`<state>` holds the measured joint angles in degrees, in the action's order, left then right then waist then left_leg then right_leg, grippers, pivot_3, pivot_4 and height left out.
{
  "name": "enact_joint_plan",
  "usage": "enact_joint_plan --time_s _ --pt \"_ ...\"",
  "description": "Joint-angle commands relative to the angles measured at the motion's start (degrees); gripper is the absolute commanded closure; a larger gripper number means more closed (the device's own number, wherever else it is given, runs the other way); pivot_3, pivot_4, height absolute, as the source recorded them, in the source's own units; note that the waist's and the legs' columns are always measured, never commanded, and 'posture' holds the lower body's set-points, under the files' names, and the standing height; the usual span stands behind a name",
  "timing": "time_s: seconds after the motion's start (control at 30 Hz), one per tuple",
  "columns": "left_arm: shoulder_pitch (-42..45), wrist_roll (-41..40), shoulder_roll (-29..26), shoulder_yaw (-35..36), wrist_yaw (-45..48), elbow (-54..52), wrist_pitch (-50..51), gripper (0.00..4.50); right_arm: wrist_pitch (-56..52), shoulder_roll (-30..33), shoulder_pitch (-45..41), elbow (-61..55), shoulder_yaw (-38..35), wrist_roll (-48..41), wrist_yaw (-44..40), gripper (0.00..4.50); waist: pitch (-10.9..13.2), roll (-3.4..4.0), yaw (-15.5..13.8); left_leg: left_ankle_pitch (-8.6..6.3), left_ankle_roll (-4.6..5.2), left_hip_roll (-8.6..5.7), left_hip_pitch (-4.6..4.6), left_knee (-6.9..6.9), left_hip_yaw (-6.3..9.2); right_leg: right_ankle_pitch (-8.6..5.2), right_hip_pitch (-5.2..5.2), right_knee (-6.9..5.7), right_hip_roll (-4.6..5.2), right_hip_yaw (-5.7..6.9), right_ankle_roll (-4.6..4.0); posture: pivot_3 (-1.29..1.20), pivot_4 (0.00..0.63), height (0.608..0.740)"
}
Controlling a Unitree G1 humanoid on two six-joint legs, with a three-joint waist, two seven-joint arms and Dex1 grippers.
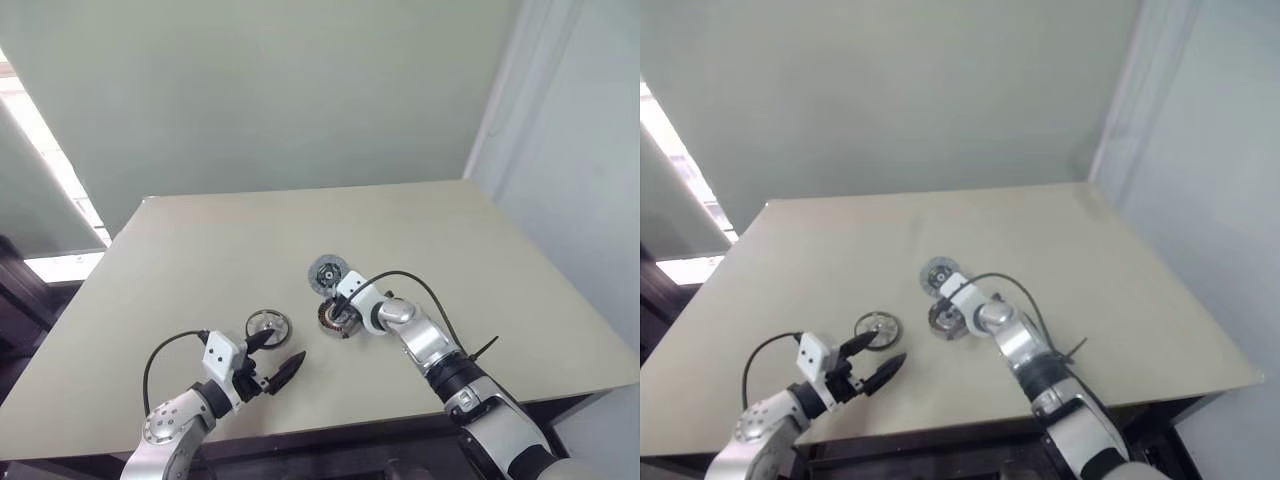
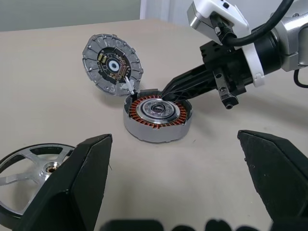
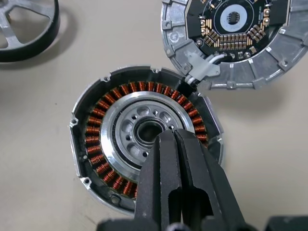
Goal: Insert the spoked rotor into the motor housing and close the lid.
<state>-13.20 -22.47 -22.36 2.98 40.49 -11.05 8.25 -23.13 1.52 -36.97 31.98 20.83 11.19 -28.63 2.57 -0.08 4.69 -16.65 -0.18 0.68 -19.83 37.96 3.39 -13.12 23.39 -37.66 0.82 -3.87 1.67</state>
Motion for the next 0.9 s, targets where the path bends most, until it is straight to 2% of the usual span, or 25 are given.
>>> enact_joint_plan --time_s 0.03,0.5,0.9 --pt "0.77 -0.02 -0.02 0.06 0.11 -1.95 -1.03 0.0 1.56 -0.79 -1.37 -2.36 -1.0 -1.09 0.14 4.47 0.0 0.0 0.0 0.0 0.0 0.0 0.0 0.0 0.0 0.0 0.0 0.0 0.0 0.0 0.0 0.0 0.0 0.74" --pt "0.19 -0.06 -0.09 0.37 -0.04 -2.38 -1.04 0.0 1.29 1.06 -1.32 2.94 1.46 2.39 1.32 4.47 0.0 0.0 -0.02 0.0 0.0 0.0 0.0 0.0 0.0 0.0 0.0 0.0 0.0 0.0 0.0 0.0 0.0 0.74" --pt "0.41 -0.04 -0.06 0.35 0.12 -1.95 -1.23 0.0 1.6 0.51 -1.59 1.18 0.13 1.35 1.55 4.47 0.0 0.0 -0.06 0.0 0.0 -0.01 0.0 0.03 0.01 0.0 -0.03 0.0 0.01 0.01 0.0 0.0 0.0 0.74"
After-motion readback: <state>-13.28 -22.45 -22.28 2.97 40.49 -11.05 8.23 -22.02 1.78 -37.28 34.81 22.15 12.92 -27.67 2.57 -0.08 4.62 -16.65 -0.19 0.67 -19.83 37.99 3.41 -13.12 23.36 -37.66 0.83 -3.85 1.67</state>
